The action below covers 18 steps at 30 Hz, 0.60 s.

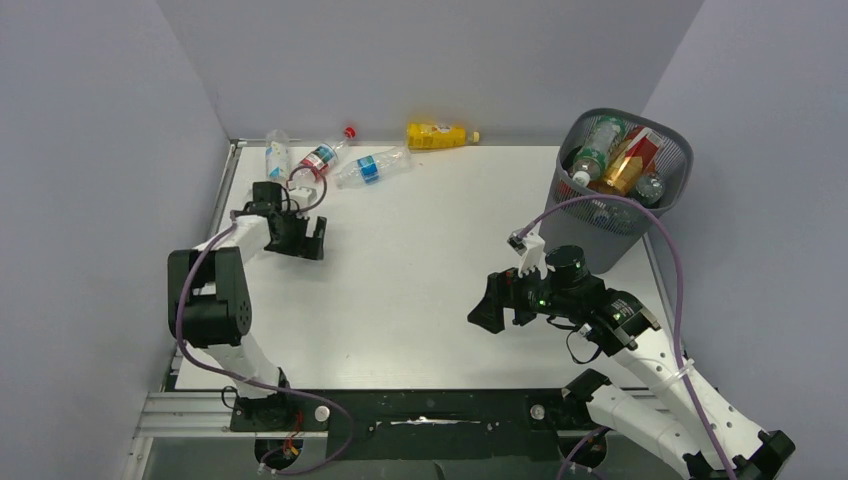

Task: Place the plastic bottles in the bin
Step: Adjust the plastic bottle at the center of the board.

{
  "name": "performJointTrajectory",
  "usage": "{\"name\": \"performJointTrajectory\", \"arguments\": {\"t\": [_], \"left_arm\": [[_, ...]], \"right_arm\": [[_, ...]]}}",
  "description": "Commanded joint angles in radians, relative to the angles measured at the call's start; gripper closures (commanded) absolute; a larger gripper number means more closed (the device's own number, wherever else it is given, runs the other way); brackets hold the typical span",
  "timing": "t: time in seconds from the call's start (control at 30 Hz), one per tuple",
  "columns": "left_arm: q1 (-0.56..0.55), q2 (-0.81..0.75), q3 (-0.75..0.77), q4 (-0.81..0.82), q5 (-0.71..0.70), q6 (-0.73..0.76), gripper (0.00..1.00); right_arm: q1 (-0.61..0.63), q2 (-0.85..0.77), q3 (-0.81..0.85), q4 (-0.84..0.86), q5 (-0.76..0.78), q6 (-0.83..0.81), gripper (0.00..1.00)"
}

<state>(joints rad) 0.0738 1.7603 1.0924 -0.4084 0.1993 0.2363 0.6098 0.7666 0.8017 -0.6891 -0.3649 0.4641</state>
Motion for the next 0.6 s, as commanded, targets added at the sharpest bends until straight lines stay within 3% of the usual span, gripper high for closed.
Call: {"name": "performJointTrajectory", "arguments": {"t": [0.0, 0.23, 0.47, 0.57], "left_arm": [[0.007, -0.213, -0.007, -0.036, 0.041, -0.065, 0.08], [0.063, -0.244, 0.184, -0.121, 0.13, -0.093, 0.08], [0.06, -0.171, 0.155, 0.123, 0.094, -0.287, 0.08], [0.054, -0.107, 0.153, 0.181, 0.004, -0.441, 0.08]], "right_arm": [[0.005, -0.002, 0.002, 0.058, -0.032, 0.005, 0.0], [0.005, 0.004, 0.013, 0.052, -0.025, 0.015, 0.0], [0.005, -0.011, 0.01, 0.054, -0.007, 0.034, 0.0], [0.006, -0.004, 0.015, 0.05, 0.001, 0.033, 0.0]]}}
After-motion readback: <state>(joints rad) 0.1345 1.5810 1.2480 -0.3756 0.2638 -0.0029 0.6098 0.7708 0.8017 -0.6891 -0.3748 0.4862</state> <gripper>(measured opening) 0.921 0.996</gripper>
